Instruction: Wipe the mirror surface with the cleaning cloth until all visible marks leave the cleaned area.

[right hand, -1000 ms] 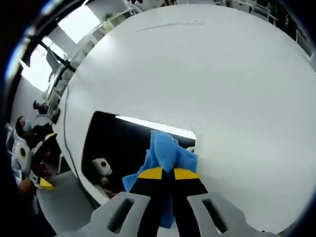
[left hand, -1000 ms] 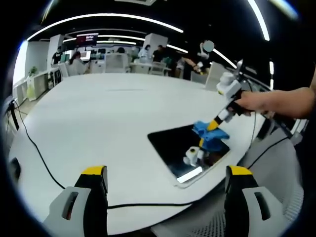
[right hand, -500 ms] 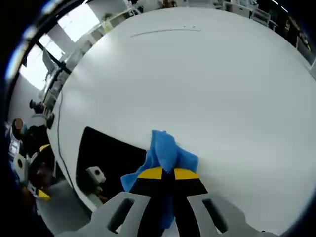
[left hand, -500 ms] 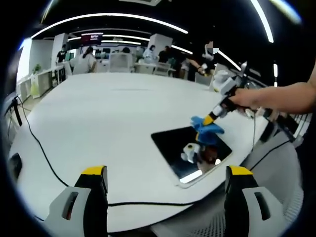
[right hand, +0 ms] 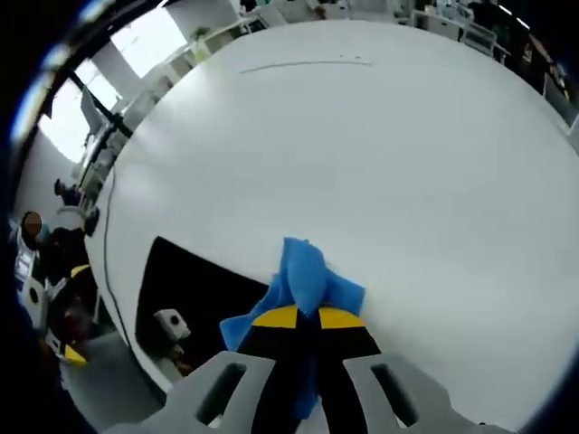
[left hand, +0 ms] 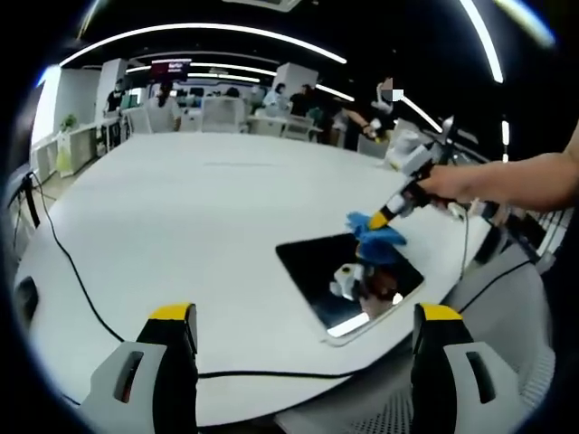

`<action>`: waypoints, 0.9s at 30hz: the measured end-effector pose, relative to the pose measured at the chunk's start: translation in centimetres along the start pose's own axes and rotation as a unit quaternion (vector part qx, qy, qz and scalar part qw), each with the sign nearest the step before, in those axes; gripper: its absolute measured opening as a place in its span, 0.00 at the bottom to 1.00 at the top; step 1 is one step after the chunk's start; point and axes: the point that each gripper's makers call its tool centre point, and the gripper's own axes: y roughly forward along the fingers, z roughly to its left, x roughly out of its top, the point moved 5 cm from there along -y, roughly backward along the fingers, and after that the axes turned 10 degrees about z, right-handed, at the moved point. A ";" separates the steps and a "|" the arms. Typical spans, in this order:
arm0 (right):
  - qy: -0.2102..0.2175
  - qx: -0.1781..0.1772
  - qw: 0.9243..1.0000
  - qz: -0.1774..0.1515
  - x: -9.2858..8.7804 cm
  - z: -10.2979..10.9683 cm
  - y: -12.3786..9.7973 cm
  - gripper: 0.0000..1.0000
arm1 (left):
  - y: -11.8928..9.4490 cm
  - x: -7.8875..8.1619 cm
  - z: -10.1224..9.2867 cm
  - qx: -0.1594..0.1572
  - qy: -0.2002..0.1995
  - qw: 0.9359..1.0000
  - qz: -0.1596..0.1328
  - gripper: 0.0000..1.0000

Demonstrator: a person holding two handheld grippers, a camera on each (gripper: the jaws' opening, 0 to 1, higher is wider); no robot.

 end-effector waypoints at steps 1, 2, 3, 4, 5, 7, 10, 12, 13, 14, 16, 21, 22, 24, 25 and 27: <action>-0.030 0.005 0.999 -0.010 0.1 0.0 0.0 0.01 | 0.0 0.0 0.0 0.000 0.002 1.000 0.001 1.00; -0.038 0.007 0.999 -0.017 0.0 0.0 0.0 0.01 | 0.1 0.0 0.0 -0.001 0.003 1.000 0.002 1.00; -0.020 0.011 1.000 -0.021 -0.2 -0.1 -0.2 0.02 | 0.1 0.0 0.0 -0.002 0.004 1.000 0.003 1.00; -0.006 0.009 0.999 -0.030 -0.2 -0.5 -0.5 0.02 | 0.1 0.0 0.0 -0.002 0.004 1.000 0.003 1.00; -0.002 0.001 0.999 -0.037 -0.3 -1.0 -1.0 0.02 | 0.1 0.0 -0.1 -0.003 0.004 1.000 0.003 1.00; 0.001 0.006 0.999 -0.041 -0.6 -1.4 -1.7 0.02 | 0.1 0.0 -0.1 -0.003 0.002 1.000 0.003 1.00; 0.012 0.004 0.998 -0.053 -0.8 -2.6 -3.2 0.02 | 0.1 0.0 0.0 -0.004 -0.001 1.000 0.003 1.00; 0.021 0.003 0.998 -0.060 -0.9 -3.4 -4.2 0.02 | 0.2 0.0 -0.1 -0.005 -0.001 1.000 0.004 1.00; 0.027 0.003 0.998 -0.064 -1.0 -3.9 -5.0 0.02 | 0.2 0.0 -0.1 -0.006 -0.001 1.000 0.004 1.00; 0.032 0.002 0.997 -0.064 -1.1 -4.5 -5.5 0.02 | 0.2 0.0 -0.1 -0.006 0.000 1.000 0.005 1.00; 0.035 -0.006 0.998 -0.060 -1.6 -5.5 -6.1 0.03 | 0.2 0.0 -0.1 -0.008 0.000 1.000 0.005 1.00; 0.048 -0.024 0.998 -0.046 -3.5 -7.5 -5.7 0.03 | 0.3 0.0 0.0 -0.007 0.004 1.000 0.005 1.00; 0.048 -0.026 0.998 -0.043 -3.9 -7.7 -5.5 0.03 | 0.3 0.0 0.0 -0.007 0.004 1.000 0.006 1.00; 0.052 -0.032 0.998 -0.010 -5.4 -8.1 -4.3 0.03 | 0.2 0.1 0.0 -0.006 0.006 1.000 0.002 1.00; 0.048 -0.038 0.998 0.000 -5.9 -8.3 -3.7 0.03 | 0.2 0.1 0.0 -0.006 0.007 1.000 0.002 1.00; 0.035 -0.058 0.997 0.028 -7.5 -8.6 -1.8 0.02 | 0.3 0.0 0.0 -0.007 0.007 1.000 0.003 1.00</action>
